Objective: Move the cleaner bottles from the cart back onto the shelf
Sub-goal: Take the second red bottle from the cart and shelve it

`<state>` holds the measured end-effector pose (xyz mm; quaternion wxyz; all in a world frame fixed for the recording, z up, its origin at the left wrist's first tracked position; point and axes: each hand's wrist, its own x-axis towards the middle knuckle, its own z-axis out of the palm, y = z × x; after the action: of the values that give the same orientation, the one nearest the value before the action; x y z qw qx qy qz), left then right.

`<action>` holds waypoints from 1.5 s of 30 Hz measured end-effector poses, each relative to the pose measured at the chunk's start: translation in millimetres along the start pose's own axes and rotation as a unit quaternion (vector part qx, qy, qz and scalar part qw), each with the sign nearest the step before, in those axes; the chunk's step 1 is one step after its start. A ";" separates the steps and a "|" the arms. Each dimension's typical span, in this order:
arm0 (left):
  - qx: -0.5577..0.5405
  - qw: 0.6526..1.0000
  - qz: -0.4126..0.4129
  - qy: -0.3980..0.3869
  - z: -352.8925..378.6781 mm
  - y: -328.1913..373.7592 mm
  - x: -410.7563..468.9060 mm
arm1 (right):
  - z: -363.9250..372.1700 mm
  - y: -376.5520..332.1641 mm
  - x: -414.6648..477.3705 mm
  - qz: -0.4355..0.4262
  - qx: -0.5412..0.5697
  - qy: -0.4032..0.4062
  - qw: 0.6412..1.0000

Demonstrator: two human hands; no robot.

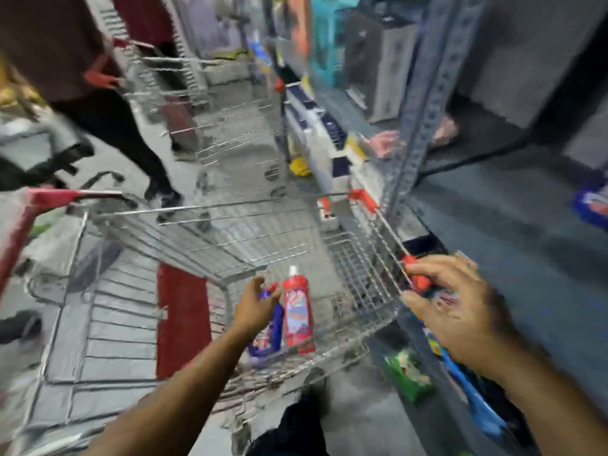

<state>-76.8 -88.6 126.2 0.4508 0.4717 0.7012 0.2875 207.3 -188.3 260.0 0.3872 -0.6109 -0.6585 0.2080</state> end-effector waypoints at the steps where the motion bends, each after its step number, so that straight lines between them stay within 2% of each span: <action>1: -0.021 0.999 -0.045 -0.015 -11.0 -11.3 20.8 | 29.3 4.9 36.2 0.032 -0.016 -0.067 0.997; 4: -0.011 0.984 -0.159 -0.082 -21.1 -55.1 74.2 | 126.6 28.4 127.0 0.106 -0.070 -0.274 0.953; 7: 0.029 0.958 -0.249 -0.141 -1.3 -117.3 103.6 | 226.4 57.2 185.5 0.155 -0.110 -0.382 0.904; 10: 0.029 0.936 -0.306 -0.174 28.5 -140.1 103.0 | 312.0 90.9 213.3 0.144 -0.155 -0.412 0.886; 12: 0.006 0.919 -0.341 -0.197 57.9 -164.7 106.5 | 360.4 122.9 221.1 0.178 -0.191 -0.419 0.870; 14: 0.016 0.917 -0.351 -0.190 80.7 -182.1 108.4 | 396.2 154.6 219.0 0.230 -0.212 -0.411 0.856; 15: 0.012 0.918 -0.354 -0.180 91.1 -193.9 108.1 | 405.4 165.0 216.4 0.246 -0.216 -0.405 0.854; 18: -0.040 0.920 -0.369 -0.129 100.2 -172.2 120.1 | 433.0 193.9 209.9 0.274 -0.214 -0.396 0.850; 23: -0.102 0.880 -0.455 -0.089 106.7 -160.9 125.7 | 443.7 201.9 210.4 0.324 -0.194 -0.403 0.834; 25: -0.119 0.874 -0.464 -0.081 101.6 -151.2 123.4 | 433.2 192.2 207.8 0.349 -0.162 -0.392 0.836; 29: -0.112 0.901 -0.410 -0.092 87.8 -135.9 109.8 | 396.6 171.3 211.3 0.382 -0.074 -0.372 0.843; 33: -0.116 0.929 -0.326 -0.134 64.8 -107.7 104.3 | 339.6 133.3 224.5 0.354 -0.040 -0.316 0.879; 39: -0.079 0.967 -0.156 -0.185 21.1 -35.2 89.0 | 227.7 54.2 218.8 0.291 0.050 -0.133 0.946; 45: -0.058 0.972 0.025 -0.228 1.9 50.3 22.7 | 106.5 -20.3 175.4 0.220 0.130 0.041 0.966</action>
<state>-58.3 -48.1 158.8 0.6182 0.5153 0.5499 0.2234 121.0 -1.1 254.7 0.4349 -0.6928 -0.4589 0.3470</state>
